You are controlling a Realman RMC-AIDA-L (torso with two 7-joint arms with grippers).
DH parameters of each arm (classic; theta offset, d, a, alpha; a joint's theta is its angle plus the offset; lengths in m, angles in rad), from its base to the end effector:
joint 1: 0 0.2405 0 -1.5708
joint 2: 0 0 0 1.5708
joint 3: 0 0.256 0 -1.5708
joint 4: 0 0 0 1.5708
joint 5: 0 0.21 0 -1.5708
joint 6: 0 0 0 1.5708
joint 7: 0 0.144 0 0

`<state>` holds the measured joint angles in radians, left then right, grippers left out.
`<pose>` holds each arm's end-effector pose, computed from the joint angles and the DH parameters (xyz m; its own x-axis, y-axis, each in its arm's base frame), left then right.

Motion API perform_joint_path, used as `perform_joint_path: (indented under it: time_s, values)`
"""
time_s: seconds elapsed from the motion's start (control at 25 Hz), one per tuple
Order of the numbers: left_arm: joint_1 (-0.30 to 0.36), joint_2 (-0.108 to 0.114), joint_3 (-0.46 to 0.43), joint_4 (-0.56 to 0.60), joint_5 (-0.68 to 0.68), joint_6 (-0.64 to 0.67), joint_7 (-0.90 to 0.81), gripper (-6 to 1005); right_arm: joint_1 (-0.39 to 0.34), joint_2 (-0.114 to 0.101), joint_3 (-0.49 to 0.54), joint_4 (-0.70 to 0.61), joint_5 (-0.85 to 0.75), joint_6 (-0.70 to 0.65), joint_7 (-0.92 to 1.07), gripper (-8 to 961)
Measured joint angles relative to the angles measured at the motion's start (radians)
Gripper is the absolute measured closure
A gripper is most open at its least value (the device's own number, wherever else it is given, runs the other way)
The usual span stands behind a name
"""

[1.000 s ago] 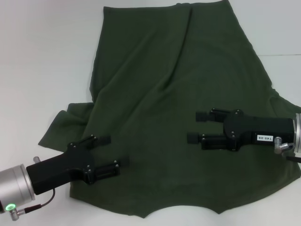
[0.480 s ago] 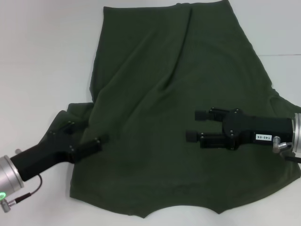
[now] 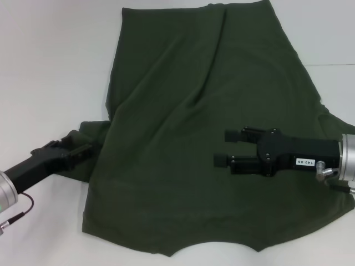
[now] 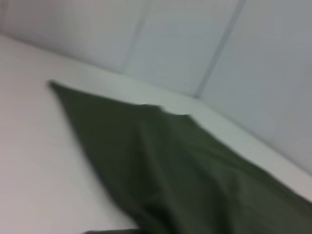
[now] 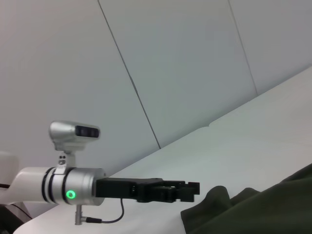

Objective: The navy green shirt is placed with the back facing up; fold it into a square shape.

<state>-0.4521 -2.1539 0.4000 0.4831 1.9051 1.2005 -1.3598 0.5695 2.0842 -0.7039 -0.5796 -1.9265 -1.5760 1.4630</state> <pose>-0.3301 0.3260 -0.0171 0.4752 0.4764 0.7398 0.8554 -0.4472 -0.2615 0.2423 0.3332 -0.0126 0.6995 -0.4192 -0.5788 -0.5206 -0.8537 -0.0108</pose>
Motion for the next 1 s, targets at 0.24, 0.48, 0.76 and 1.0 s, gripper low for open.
perform_joint_path:
  time_s: [0.24,0.48,0.76,1.0]
  values:
    - [-0.022,-0.005,0.002,0.000,0.000,-0.112,-0.034,96,0.005,0.000,0.000,0.007,0.000,0.000,0.003,41]
    - [-0.031,-0.005,0.000,0.000,0.000,-0.155,-0.044,96,0.005,0.000,0.000,0.007,0.000,-0.001,0.004,41]
    - [-0.044,-0.005,0.005,-0.004,0.000,-0.237,-0.041,95,0.007,0.000,0.001,0.008,0.000,-0.005,0.006,41]
    - [-0.057,-0.007,0.007,-0.007,0.002,-0.257,-0.039,95,0.006,0.000,0.001,0.009,0.000,-0.005,0.006,40]
